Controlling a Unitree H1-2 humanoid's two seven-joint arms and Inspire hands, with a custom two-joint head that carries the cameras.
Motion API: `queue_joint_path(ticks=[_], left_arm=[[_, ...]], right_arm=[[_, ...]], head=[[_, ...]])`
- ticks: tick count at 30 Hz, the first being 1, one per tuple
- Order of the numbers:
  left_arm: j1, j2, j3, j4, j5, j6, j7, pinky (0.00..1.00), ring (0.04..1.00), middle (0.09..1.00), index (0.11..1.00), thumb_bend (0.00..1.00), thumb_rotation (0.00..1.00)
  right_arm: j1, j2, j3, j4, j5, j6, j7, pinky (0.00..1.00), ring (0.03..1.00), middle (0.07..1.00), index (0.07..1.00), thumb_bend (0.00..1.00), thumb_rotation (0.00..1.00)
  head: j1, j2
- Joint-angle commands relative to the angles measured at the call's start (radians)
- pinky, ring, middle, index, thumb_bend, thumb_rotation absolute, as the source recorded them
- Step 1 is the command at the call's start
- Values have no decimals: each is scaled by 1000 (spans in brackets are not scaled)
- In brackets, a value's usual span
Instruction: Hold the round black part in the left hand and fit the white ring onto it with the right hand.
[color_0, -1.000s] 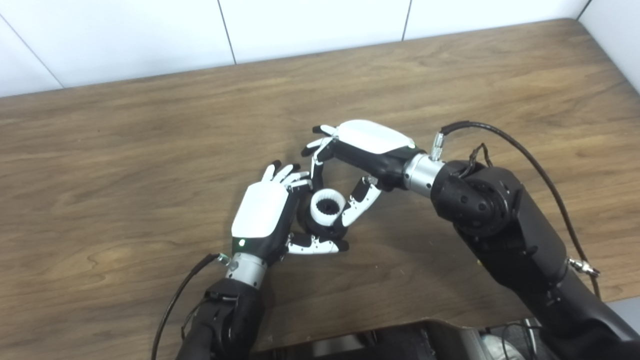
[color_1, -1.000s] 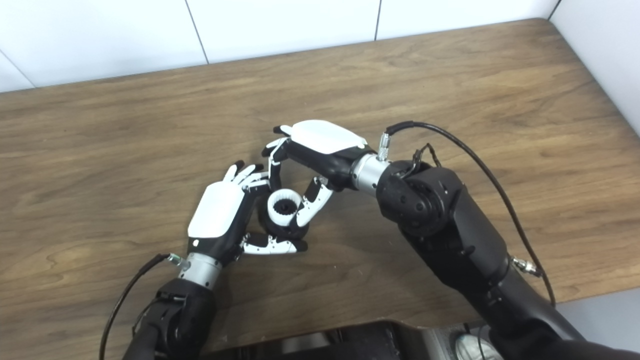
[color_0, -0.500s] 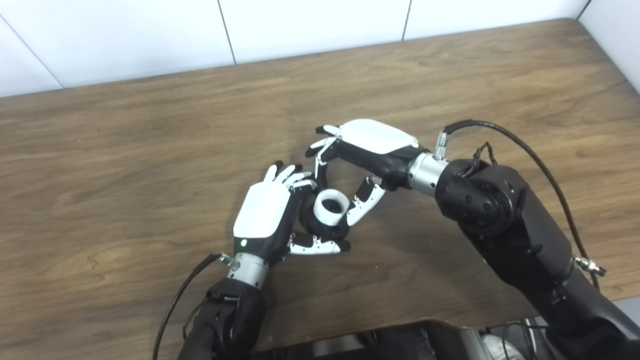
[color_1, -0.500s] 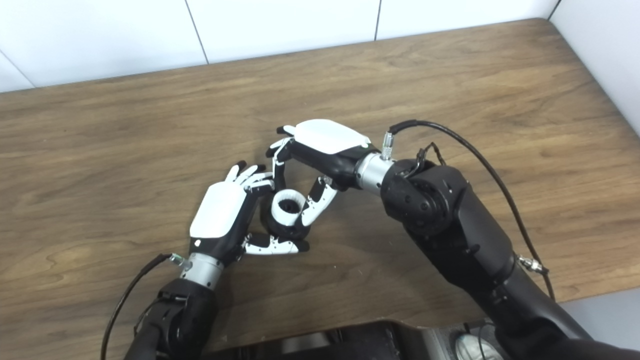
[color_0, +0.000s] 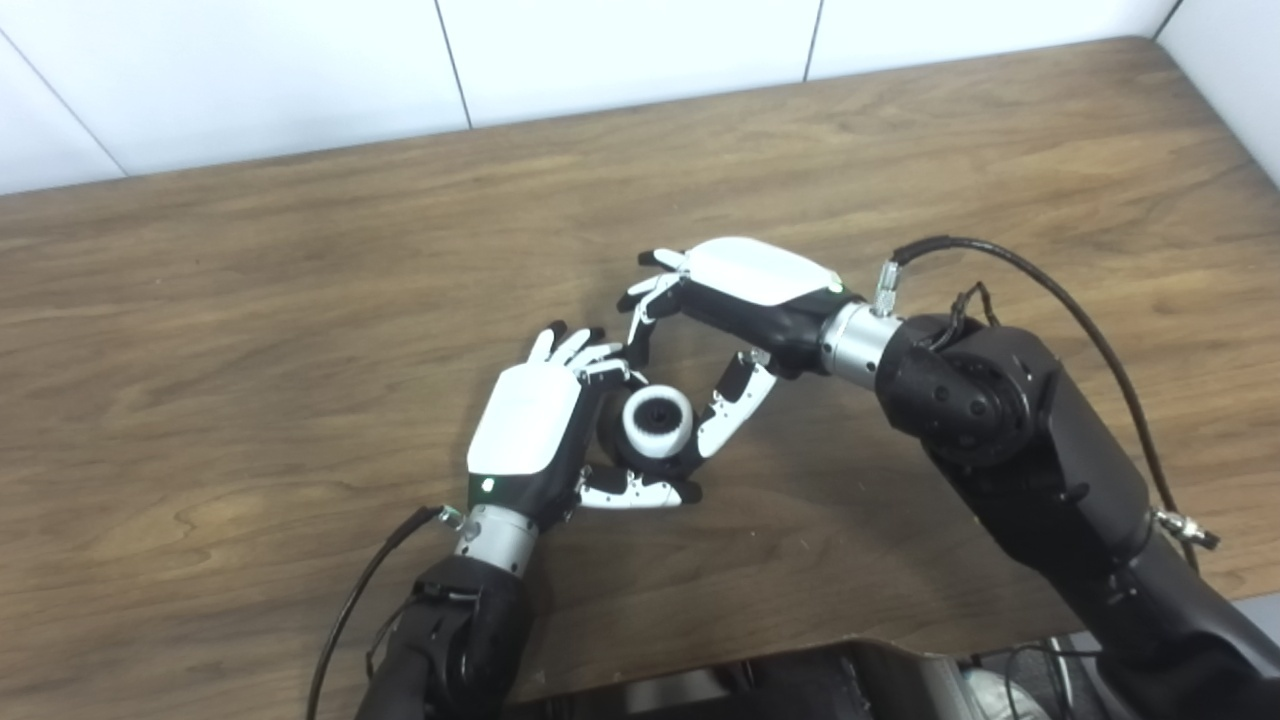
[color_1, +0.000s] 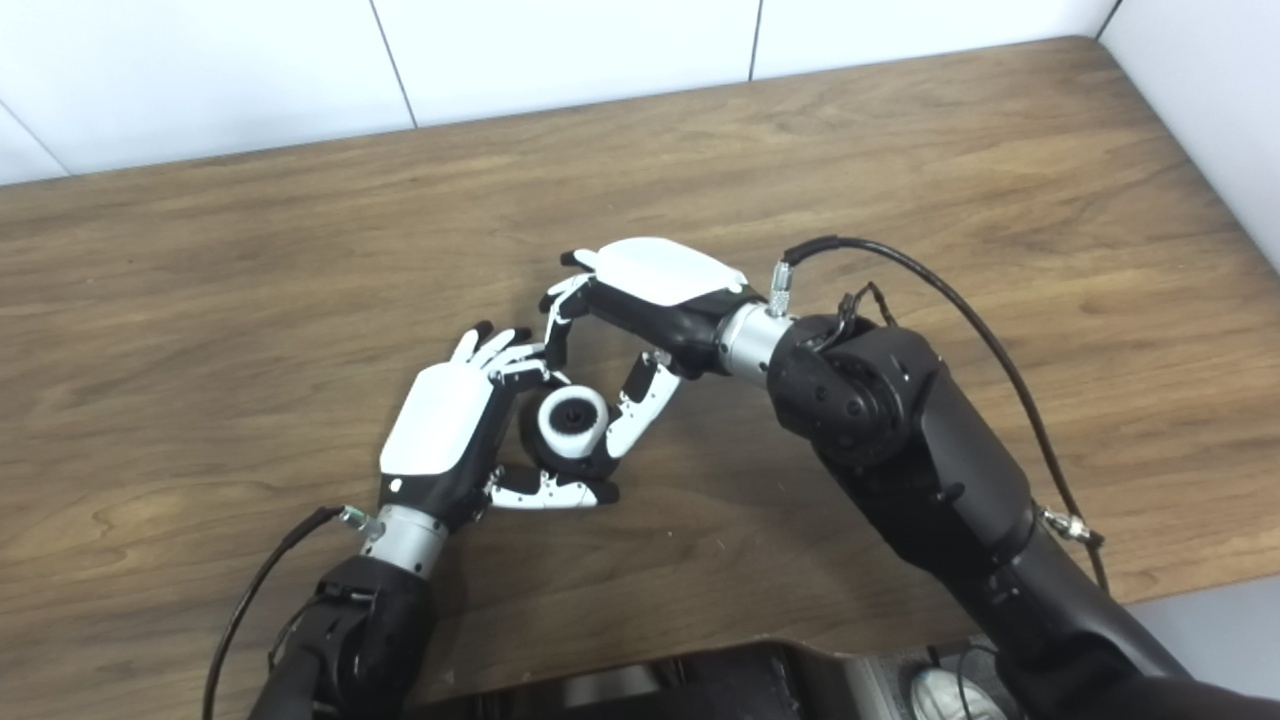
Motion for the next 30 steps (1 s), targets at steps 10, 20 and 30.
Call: queue_joint_path(ticks=[10,20,30], left_arm=[[-12,-10,3,1,11,7,1,1000,917,810,484,525,57],[-13,-9,4,14,8,-1,14,1000,913,806,483,525,57],[-16,-4,11,22,8,-3,24,1000,901,796,483,525,58]], right_arm=[[-26,-11,-10,-13,5,-32,-18,1000,1000,874,623,966,241],[-34,-17,-41,-23,18,-23,-18,1000,1000,902,677,1000,301],[-45,-62,-80,-96,2,27,47,1000,1000,961,837,1000,379]], head=[[0,-1],[-1,-10],[-1,-20]])
